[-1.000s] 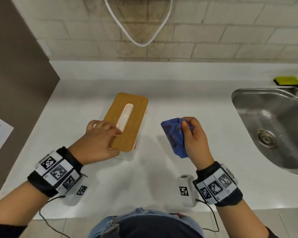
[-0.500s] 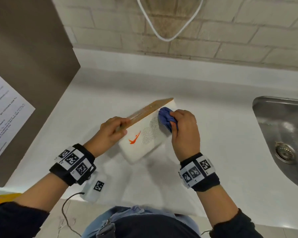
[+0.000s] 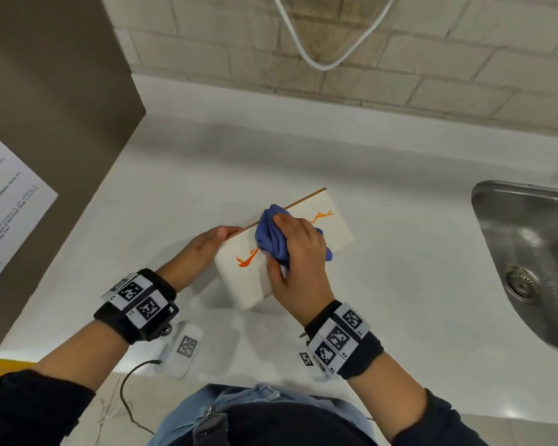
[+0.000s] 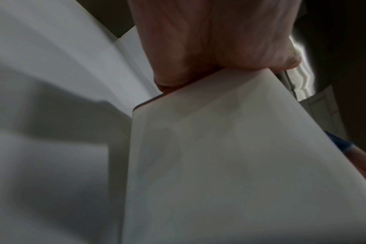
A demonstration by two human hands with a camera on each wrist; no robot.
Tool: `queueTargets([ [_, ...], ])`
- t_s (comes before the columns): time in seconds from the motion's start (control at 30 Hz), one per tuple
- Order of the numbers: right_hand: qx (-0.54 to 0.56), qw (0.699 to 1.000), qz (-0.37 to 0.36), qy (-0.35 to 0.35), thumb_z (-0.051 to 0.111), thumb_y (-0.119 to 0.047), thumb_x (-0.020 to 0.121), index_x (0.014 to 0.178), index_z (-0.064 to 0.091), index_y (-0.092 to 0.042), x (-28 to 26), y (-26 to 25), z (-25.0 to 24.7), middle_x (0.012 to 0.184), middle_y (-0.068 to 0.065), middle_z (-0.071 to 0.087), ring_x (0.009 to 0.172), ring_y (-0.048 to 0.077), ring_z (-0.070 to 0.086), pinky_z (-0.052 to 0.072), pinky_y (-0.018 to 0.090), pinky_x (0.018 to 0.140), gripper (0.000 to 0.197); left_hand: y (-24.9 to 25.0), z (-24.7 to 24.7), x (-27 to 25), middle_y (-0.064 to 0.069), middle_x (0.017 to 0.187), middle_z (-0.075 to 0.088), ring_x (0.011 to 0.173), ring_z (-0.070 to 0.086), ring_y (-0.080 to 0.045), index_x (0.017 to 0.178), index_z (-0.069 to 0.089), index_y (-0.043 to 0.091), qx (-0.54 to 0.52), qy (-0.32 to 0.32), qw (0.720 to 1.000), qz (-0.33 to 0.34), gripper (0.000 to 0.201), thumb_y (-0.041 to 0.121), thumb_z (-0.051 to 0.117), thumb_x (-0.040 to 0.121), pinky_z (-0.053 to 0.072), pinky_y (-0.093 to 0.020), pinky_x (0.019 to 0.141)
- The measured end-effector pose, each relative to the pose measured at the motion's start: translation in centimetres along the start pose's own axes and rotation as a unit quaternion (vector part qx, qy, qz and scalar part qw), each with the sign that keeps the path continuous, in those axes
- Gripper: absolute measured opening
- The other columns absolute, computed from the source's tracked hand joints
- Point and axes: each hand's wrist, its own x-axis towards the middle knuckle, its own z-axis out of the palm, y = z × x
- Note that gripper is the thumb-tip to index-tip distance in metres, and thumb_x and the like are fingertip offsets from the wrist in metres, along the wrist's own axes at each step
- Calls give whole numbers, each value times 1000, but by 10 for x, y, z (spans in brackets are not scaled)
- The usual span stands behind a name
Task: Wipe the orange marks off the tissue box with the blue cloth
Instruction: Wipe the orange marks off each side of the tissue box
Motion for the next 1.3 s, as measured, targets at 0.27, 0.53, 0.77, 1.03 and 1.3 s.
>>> queueTargets([
  [0.27, 61, 989, -97, -97, 48, -13, 75, 113, 57, -6, -5, -21, 21, 112, 13, 65, 109, 21, 47, 28, 24, 99, 40, 7, -4, -10, 25, 100, 65, 95, 55, 21, 100, 56, 43, -47, -12, 999, 15, 79, 96, 29, 48, 39, -2, 84],
  [0.53, 89, 966, -134, -204, 52, -12, 77, 94, 67, -6, -23, -13, -4, 94, 9, 71, 97, 17, 50, 33, 25, 91, 23, 37, 7, -10, 41, 73, 66, 76, 60, 19, 96, 53, 30, -19, -72, 995, 63, 91, 97, 34, 37, 43, 1, 67],
  [0.77, 221, 968, 59, -103, 41, -18, 73, 83, 58, -23, -21, -11, -57, 88, -22, 65, 84, -8, 58, 43, 9, 78, 21, 22, 2, -6, 36, 93, 67, 90, 59, 14, 96, 62, 43, 7, -59, 996, 70, 74, 94, 35, 50, 43, -4, 76],
  [1.03, -47, 988, 82, 122, 63, -21, 86, 116, 56, -19, 4, 9, -52, 116, 0, 52, 106, 7, 39, 36, 26, 94, 31, 13, 1, 2, 35, 97, 65, 91, 59, 12, 100, 57, 39, 25, -54, 995, 79, 77, 94, 34, 52, 41, -1, 72],
  [1.3, -106, 994, 26, 20, 49, -35, 88, 135, 39, -17, -16, 2, -16, 142, 11, 41, 126, 22, 35, 24, 34, 109, 51, 4, 2, 4, 5, 108, 60, 93, 58, 10, 106, 56, 33, 17, -61, 993, 95, 83, 93, 34, 54, 42, -7, 78],
])
